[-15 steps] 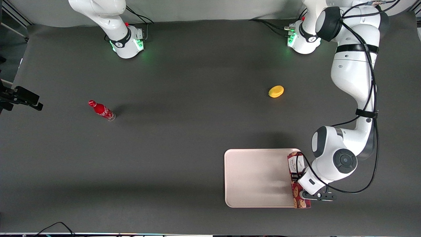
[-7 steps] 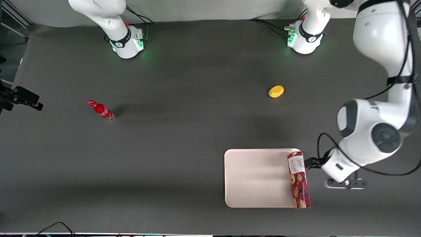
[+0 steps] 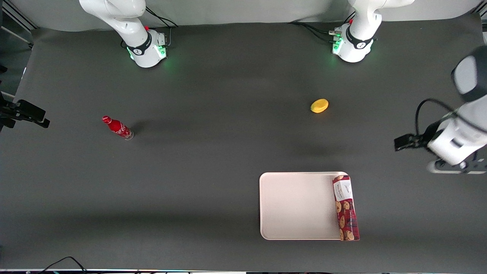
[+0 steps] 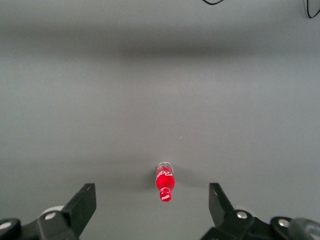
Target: Place red cookie box on tray
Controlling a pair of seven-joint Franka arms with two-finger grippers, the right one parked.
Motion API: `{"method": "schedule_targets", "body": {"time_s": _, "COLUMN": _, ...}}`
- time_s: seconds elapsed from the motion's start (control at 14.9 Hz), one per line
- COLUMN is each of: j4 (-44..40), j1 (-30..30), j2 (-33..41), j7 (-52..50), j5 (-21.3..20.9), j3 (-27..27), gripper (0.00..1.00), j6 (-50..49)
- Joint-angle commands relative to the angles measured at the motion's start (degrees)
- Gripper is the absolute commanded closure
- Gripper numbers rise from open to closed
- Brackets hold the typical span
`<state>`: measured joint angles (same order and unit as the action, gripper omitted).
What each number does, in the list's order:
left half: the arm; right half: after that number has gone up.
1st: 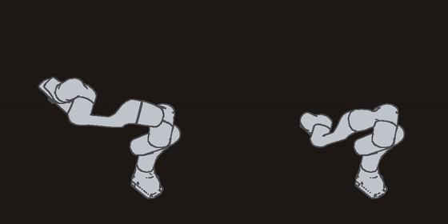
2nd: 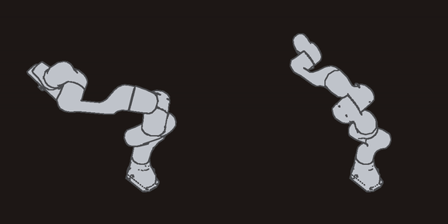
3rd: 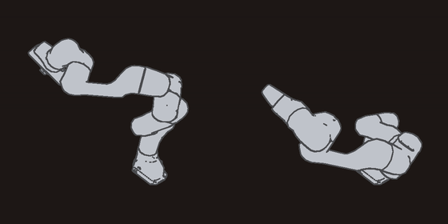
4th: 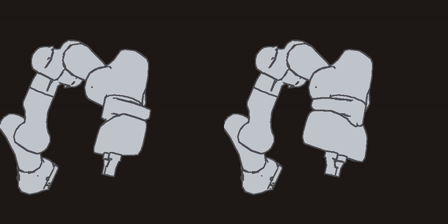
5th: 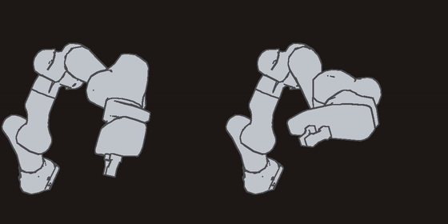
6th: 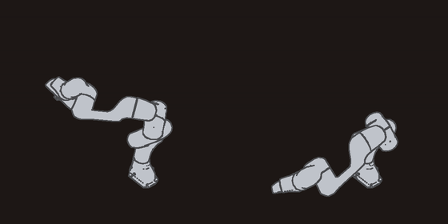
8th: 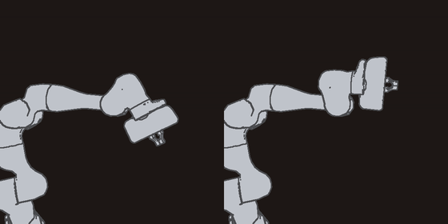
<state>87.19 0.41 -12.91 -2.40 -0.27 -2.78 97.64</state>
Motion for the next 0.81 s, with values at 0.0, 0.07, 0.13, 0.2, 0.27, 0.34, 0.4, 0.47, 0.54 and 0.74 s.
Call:
{"method": "schedule_targets", "body": {"time_s": 0.0, "j4": 4.73, "j1": -0.85, "j2": 10.69, "j7": 0.99, "j5": -0.08, "j3": -0.12, "gripper": 0.0, "j6": -4.03}}
{"method": "schedule_targets", "body": {"time_s": 0.07, "j4": 5.61, "j1": -1.28, "j2": 13.06, "j7": 1.17, "j5": -0.08, "j3": -0.12, "gripper": 0.0, "j6": -5.78}}
{"method": "schedule_targets", "body": {"time_s": 0.13, "j4": 6.75, "j1": -1.72, "j2": 15.44, "j7": 1.43, "j5": -0.08, "j3": -0.12, "gripper": 0.0, "j6": -7.1}}
{"method": "schedule_targets", "body": {"time_s": 0.2, "j4": 7.11, "j1": -2.08, "j2": 17.03, "j7": 1.43, "j5": -0.08, "j3": -0.12, "gripper": 0.0, "j6": -7.9}}
{"method": "schedule_targets", "body": {"time_s": 0.27, "j4": 7.55, "j1": -2.43, "j2": 18.26, "j7": 1.43, "j5": -0.08, "j3": -0.12, "gripper": 0.0, "j6": -8.43}}
{"method": "schedule_targets", "body": {"time_s": 0.34, "j4": 7.55, "j1": -2.43, "j2": 19.32, "j7": 1.69, "j5": -0.08, "j3": -0.12, "gripper": 0.0, "j6": -8.43}}
{"method": "schedule_targets", "body": {"time_s": 0.4, "j4": 7.55, "j1": -2.43, "j2": 20.02, "j7": 2.04, "j5": -0.08, "j3": -0.12, "gripper": 0.0, "j6": -8.43}}
{"method": "schedule_targets", "body": {"time_s": 0.47, "j4": 7.55, "j1": -2.43, "j2": 20.2, "j7": 2.05, "j5": -0.08, "j3": -0.12, "gripper": 0.0, "j6": -8.43}}
{"method": "schedule_targets", "body": {"time_s": 0.54, "j4": 7.55, "j1": -2.43, "j2": 20.29, "j7": 2.13, "j5": -0.08, "j3": -0.12, "gripper": 0.0, "j6": -8.34}}
{"method": "schedule_targets", "body": {"time_s": 0.74, "j4": 7.64, "j1": -2.34, "j2": 20.21, "j7": 2.05, "j5": -0.08, "j3": -0.12, "gripper": 0.0, "j6": -7.99}}
